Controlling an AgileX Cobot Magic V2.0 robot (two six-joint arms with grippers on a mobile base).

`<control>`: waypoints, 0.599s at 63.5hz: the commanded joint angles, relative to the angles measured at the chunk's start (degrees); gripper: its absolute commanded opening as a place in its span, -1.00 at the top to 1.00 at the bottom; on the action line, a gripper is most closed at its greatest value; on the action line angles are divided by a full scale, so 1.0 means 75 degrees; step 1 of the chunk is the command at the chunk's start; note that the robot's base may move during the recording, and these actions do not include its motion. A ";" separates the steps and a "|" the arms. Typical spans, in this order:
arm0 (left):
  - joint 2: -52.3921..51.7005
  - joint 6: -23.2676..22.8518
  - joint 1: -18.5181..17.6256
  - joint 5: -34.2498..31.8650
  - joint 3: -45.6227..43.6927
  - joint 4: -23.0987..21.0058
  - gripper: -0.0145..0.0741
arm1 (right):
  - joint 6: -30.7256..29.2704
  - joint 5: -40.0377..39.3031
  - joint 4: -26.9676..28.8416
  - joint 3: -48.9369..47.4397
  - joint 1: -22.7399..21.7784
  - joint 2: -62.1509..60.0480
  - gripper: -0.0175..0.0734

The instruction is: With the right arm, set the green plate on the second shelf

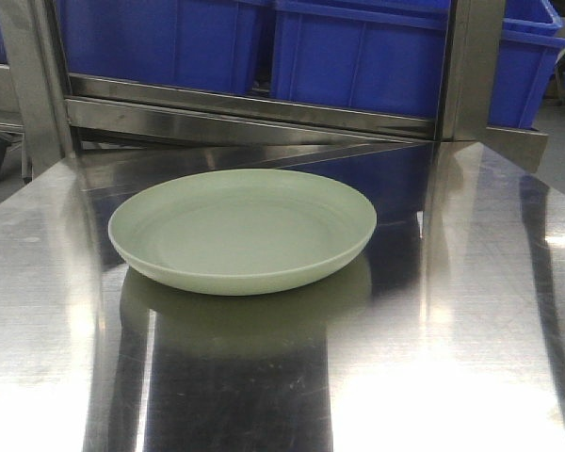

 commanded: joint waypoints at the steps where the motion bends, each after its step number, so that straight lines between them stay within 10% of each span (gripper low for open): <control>1: -0.0119 -0.0019 -0.0018 -0.0617 0.0303 -0.0057 0.38 | -0.0142 -0.0266 0.0348 -0.0313 0.0177 0.0563 0.48; 14: -0.0119 -0.0019 -0.0018 -0.0617 0.0303 -0.0057 0.38 | -0.0344 -0.0404 0.0358 -0.0313 0.0684 0.1698 0.41; 30: -0.0119 -0.0019 -0.0018 -0.0617 0.0303 -0.0057 0.38 | -0.0344 -0.1000 0.0780 -0.0313 0.0726 0.2578 -0.78; 38: -0.0119 -0.0019 -0.0018 -0.0617 0.0303 -0.0057 0.38 | -0.0344 -0.1017 0.1206 -0.0320 0.0726 0.3046 -0.74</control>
